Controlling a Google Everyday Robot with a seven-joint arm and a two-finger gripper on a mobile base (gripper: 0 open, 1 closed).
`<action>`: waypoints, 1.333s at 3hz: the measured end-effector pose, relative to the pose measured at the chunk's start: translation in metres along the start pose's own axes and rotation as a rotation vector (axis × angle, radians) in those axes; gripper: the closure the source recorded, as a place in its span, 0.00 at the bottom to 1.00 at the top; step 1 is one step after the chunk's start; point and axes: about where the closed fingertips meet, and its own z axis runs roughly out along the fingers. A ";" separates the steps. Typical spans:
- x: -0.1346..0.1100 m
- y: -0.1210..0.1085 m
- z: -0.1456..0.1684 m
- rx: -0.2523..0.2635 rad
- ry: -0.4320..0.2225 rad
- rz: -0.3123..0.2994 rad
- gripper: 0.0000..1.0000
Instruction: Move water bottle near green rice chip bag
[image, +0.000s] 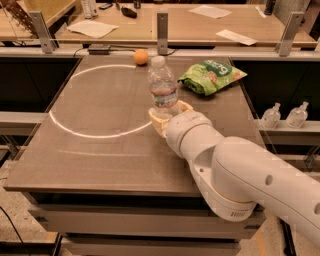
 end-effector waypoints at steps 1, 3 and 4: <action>0.007 -0.035 -0.010 0.155 0.025 0.033 1.00; 0.012 -0.080 -0.010 0.331 0.012 0.058 1.00; 0.018 -0.096 -0.004 0.344 -0.017 0.073 1.00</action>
Offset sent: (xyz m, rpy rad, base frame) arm 0.0192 -0.0851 0.0036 0.0211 -0.0397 -0.4106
